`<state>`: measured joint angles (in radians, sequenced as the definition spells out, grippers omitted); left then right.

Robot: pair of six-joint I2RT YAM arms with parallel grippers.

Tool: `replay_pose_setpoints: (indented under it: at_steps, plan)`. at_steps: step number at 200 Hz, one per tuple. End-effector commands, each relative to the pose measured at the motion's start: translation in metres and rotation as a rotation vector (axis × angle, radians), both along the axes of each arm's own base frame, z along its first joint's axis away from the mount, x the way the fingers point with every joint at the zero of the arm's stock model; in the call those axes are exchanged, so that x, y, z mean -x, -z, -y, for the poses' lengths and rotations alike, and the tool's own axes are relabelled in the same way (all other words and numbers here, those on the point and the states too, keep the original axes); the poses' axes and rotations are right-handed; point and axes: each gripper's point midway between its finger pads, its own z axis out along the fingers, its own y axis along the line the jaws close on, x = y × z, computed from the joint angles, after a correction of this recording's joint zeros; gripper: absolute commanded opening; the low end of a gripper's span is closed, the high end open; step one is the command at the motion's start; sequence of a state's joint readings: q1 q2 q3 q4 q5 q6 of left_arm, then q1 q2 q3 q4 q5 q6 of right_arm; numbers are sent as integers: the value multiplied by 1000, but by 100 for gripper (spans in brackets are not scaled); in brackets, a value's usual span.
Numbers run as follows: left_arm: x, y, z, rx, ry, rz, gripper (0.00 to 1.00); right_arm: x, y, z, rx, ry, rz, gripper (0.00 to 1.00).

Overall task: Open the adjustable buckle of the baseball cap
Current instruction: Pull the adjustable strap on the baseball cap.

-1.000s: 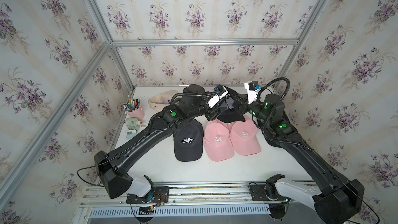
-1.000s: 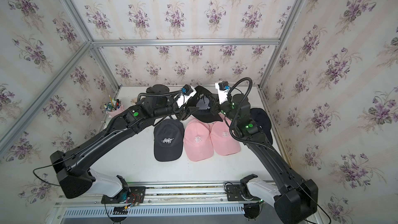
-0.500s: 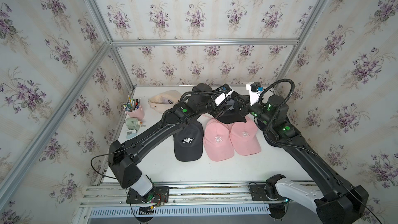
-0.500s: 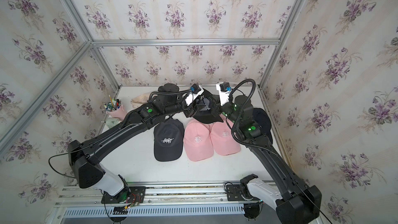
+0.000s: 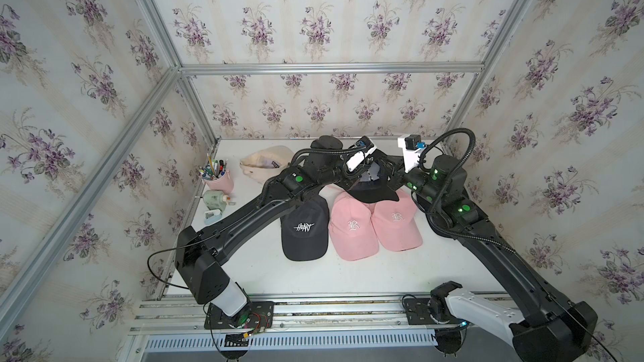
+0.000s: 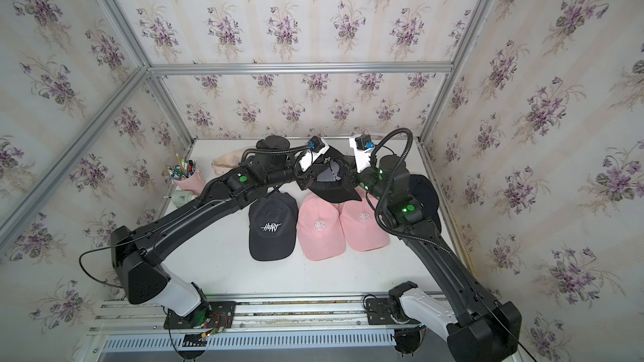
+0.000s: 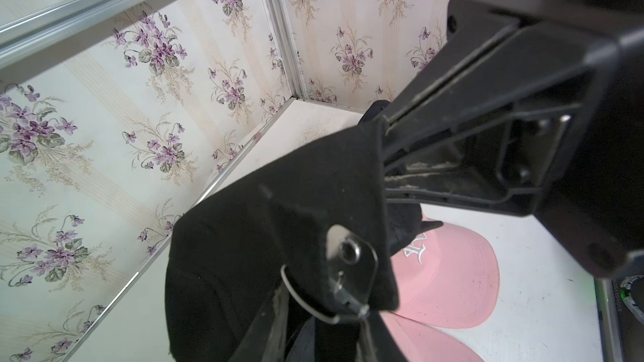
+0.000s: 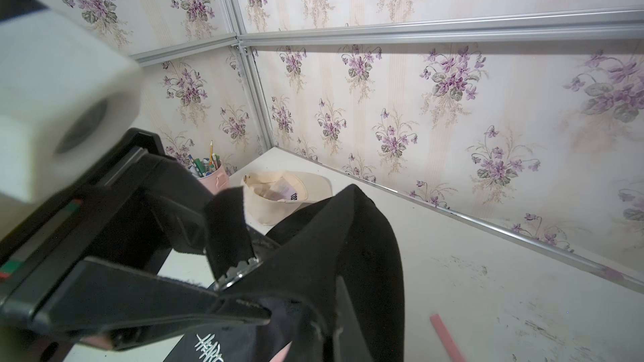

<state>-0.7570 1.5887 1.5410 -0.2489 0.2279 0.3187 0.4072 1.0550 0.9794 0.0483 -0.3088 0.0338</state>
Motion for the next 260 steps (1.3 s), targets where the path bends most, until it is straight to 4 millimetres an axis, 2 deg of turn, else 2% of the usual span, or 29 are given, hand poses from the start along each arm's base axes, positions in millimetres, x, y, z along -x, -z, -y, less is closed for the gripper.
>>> replay_pose_setpoints:
  at_steps: [1,41,54,65,85,106,139,159,194,209,260]
  plan:
    - [1,-5,-2,-3,1,25,21,3,-9,-2,-16,-17,31,0]
    - [6,-9,-5,-9,12,25,0,9,-2,-4,48,-56,46,0]
    - [7,-9,-5,-7,15,20,0,15,-1,-8,68,-94,51,1]
    - [9,-10,-6,-4,18,13,0,21,-1,-11,79,-127,65,9]
    - [13,-13,-6,4,25,-3,0,26,-2,-12,90,-146,92,14]
    - [19,-11,-7,4,34,-41,0,33,-6,-14,109,-179,119,25]
    - [24,-8,-7,-5,46,-65,0,38,4,-19,164,-229,109,30]
    - [27,-9,-5,-19,56,-73,0,37,8,-23,200,-234,100,30]
    - [32,-11,-4,-46,51,-74,0,40,-5,-25,205,-230,148,27]
    - [34,-12,-5,-54,50,-72,0,41,-9,-25,211,-226,161,22]
    - [33,-11,-7,-74,30,-70,0,43,-8,-27,211,-242,171,6]
